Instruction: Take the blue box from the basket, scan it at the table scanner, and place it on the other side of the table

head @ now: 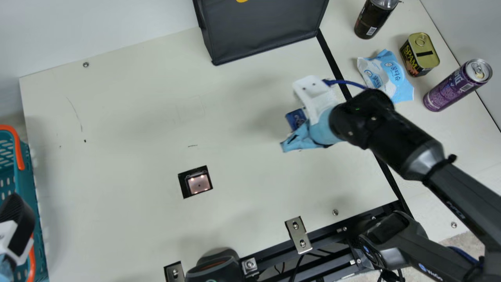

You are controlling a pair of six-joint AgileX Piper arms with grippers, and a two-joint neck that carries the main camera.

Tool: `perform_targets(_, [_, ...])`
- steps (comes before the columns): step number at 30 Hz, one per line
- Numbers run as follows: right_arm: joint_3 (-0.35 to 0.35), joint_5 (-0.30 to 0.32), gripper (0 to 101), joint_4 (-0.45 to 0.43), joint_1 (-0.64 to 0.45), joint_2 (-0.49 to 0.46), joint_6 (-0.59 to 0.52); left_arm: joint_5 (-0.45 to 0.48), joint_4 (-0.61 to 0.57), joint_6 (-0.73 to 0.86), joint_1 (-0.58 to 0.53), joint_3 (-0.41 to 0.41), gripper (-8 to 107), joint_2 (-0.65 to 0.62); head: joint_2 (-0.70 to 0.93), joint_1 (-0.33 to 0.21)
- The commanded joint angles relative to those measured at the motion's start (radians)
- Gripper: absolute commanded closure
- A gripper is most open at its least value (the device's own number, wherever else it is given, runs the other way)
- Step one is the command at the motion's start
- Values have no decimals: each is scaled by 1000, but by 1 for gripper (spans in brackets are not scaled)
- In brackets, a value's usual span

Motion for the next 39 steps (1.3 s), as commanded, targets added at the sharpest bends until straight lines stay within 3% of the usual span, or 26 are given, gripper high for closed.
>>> perform_targets(1, [13,5,101,15,-161,-20,-115,0,0,0,0,0,9,0,-2,-26])
perform_targets(9, [40,26,101,69,-448,-48,-347,0,0,0,0,0,9,0,-2,-26])
perform_targets(21, [30,19,101,115,-801,7,-637,0,0,0,0,0,9,0,-2,-26])
perform_targets(30, [32,-14,101,110,-954,57,-771,0,0,0,0,0,9,0,-2,-26])
perform_targets(39, [57,-69,101,78,-1015,97,-826,0,0,0,0,0,9,0,-2,-26])
